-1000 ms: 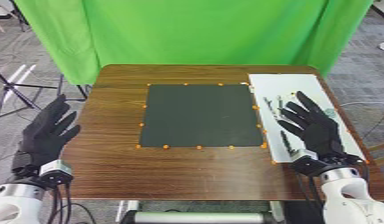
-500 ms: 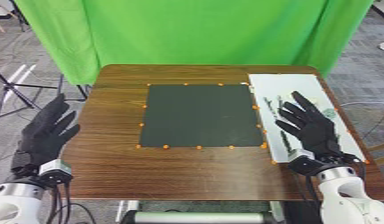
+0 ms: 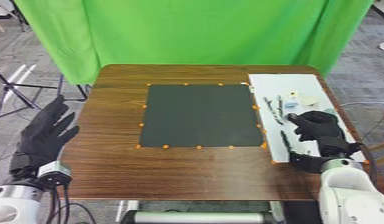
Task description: Arrange flowers
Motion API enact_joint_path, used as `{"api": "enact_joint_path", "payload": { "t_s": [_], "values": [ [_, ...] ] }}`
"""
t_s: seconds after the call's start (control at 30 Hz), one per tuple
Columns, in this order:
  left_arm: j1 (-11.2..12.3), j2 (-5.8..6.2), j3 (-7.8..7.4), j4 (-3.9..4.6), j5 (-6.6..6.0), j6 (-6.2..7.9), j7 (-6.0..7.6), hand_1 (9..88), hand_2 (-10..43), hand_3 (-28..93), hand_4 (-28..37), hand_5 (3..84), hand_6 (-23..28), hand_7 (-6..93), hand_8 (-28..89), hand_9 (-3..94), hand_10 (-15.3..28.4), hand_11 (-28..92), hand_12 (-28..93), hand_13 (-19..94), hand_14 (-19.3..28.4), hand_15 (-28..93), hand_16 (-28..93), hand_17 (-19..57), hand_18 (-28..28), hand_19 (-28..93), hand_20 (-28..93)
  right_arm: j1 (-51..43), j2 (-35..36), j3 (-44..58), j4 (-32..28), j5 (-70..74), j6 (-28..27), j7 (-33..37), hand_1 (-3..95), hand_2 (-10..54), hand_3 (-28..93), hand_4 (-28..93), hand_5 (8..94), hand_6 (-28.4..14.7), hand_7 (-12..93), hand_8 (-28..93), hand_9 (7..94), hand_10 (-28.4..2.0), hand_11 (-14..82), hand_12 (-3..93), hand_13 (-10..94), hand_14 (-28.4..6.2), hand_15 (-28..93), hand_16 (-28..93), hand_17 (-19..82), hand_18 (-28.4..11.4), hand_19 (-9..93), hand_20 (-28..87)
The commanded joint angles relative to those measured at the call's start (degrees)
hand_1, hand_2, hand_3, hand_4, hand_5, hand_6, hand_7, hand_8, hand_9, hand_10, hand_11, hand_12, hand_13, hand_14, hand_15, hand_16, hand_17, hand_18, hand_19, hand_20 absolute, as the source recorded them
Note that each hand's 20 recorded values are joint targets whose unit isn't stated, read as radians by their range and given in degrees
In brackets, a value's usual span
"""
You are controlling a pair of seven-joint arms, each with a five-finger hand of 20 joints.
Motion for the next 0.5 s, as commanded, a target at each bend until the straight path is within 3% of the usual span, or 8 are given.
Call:
{"api": "enact_joint_path", "payload": {
  "t_s": [0.03, 0.1, 0.2, 0.33, 0.5],
  "values": [
    [1.51, -0.70, -1.01, -0.91, -0.06, 0.87, 0.24, 24.5, -3.1, 68, -28.3, 19.0, 1.0, 18.2, -10, 14.4, 8.1, 10, 21, 11, 10.9, 13, 8, -12.0, 17.2, 35, 9, -3.21, 7.47, 3.09, -3.73, -45.86, -15.95, 9.19, 52.1, -9.5, 41, -28, 61.8, 2.1, 48, -10, 69.7, -10.5, 52.0, 36.6, 63, -9.3, 75, 31, 28, -19.5, 85, 52],
    [1.45, -0.43, -1.16, -0.98, 0.08, 0.92, 0.42, 24.5, -3.1, 68, -28.3, 19.0, 1.0, 18.2, -10, 14.4, 8.1, 10, 21, 11, 10.9, 13, 8, -12.0, 17.2, 35, 9, -3.63, 7.75, 3.25, -3.97, -46.58, -20.96, 10.28, 46.4, -9.5, 44, -28, 60.4, 1.6, 50, -19, 66.0, -11.1, 55.8, 38.8, 61, -10.2, 77, 31, 26, -19.8, 85, 53],
    [0.47, 0.14, -0.99, -0.53, 0.04, 0.53, 0.22, 24.4, -3.2, 68, -28.3, 19.0, 1.0, 18.3, -10, 14.4, 8.2, 10, 21, 11, 10.9, 13, 8, -12.0, 17.2, 35, 9, -3.81, 7.43, 3.23, -4.64, -46.11, -27.81, 12.86, 43.2, -9.5, 42, -28, 59.4, 0.9, 51, -19, 63.2, -12.0, 57.3, 39.7, 58, -11.3, 78, 32, 25, -20.3, 84, 53],
    [0.79, -0.18, -1.02, -0.76, 0.02, 0.52, -0.11, 24.3, -3.1, 68, -28.3, 19.0, 1.0, 18.2, -10, 14.4, 8.2, 10, 21, 11, 10.9, 13, 8, -12.0, 17.2, 35, 9, -3.25, 7.20, 1.81, -3.39, -46.45, -32.07, 15.18, 37.3, -9.5, 48, -28, 58.9, 0.0, 50, -18, 61.5, -12.8, 57.5, 39.6, 57, -12.0, 78, 32, 24, -20.6, 84, 53],
    [0.75, -0.13, -1.02, -0.81, 0.04, 0.78, -0.03, 24.3, -3.1, 68, -28.3, 19.0, 1.0, 18.3, -10, 14.4, 8.1, 10, 21, 11, 11.0, 13, 8, -12.0, 17.2, 34, 9, -2.09, 6.62, 0.05, -0.15, -46.30, -33.35, 17.18, 33.0, -9.5, 53, -28, 59.4, -0.4, 49, -18, 61.1, -13.3, 57.3, 39.4, 56, -12.5, 78, 31, 24, -20.7, 84, 53]
  ]
}}
